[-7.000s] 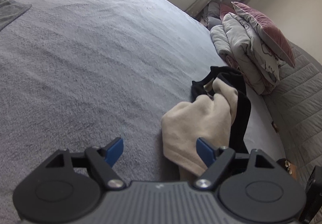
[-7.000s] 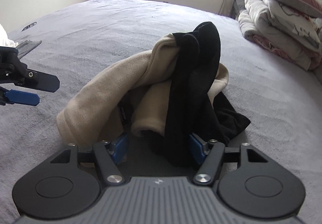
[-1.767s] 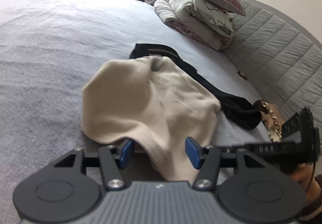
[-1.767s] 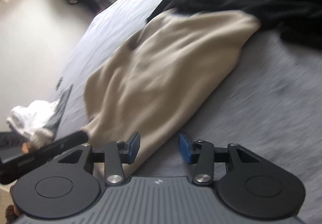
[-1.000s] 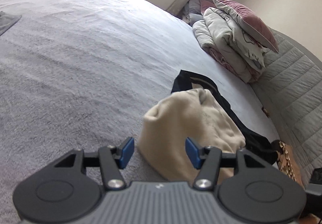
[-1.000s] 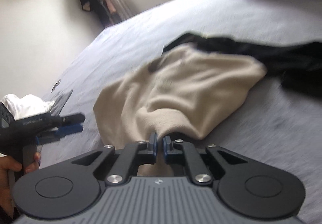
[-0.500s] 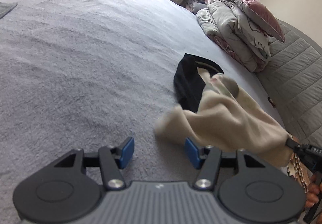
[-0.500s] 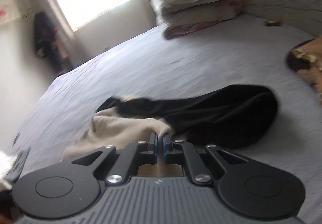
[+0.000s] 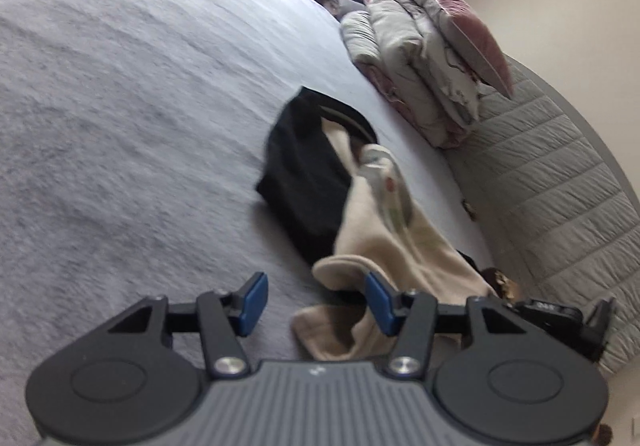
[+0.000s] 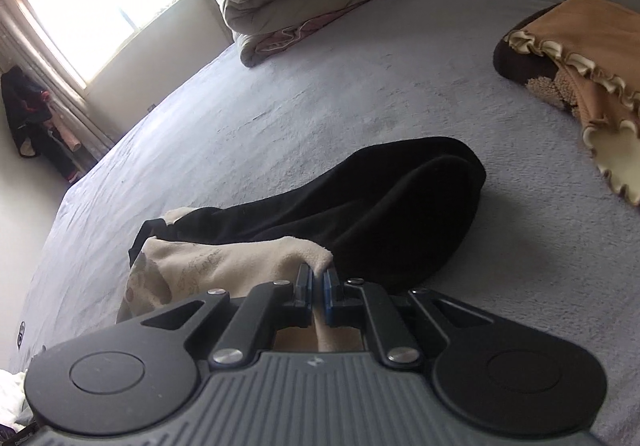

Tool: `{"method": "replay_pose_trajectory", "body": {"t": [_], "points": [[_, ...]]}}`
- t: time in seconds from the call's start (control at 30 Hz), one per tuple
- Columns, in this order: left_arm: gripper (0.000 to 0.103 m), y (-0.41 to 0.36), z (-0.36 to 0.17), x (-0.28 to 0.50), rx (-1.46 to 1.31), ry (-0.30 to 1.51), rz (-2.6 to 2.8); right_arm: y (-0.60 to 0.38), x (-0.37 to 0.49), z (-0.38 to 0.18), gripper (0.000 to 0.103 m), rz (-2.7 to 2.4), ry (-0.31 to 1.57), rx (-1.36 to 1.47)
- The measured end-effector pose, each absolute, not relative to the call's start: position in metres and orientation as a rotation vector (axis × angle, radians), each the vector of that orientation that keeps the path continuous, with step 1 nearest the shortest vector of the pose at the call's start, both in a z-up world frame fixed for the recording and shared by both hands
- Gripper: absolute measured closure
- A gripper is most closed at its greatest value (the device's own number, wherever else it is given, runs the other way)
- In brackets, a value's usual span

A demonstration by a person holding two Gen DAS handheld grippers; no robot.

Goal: Fold clothes

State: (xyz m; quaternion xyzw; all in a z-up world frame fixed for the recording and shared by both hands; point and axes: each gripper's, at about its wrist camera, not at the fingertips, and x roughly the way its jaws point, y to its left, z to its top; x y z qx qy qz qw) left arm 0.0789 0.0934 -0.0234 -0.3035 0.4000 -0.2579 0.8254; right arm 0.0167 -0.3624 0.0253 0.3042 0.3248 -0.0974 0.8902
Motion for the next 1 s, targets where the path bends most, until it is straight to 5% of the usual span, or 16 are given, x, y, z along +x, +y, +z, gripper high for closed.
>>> {"method": "replay_pose_trajectory", "body": {"t": [0.4,0.5,0.63,1.0], "points": [[0.049,0.047,-0.020,0.059,-0.397,0.885,-0.649,-0.363,0.022,0.019,0.096,-0.193,0.710,0.661],[0.055,0.033,-0.022,0.054,-0.305,0.870,-0.634,-0.360,0.022,0.018,0.096,-0.189,0.716,0.652],[0.085,0.027,-0.017,0.050,-0.229,0.864,-0.622,-0.353,0.023,0.016,0.096,-0.186,0.725,0.615],[0.091,0.047,0.029,0.023,-0.321,0.747,-0.728,-0.337,0.011,0.033,0.096,-0.208,0.737,0.509]]}}
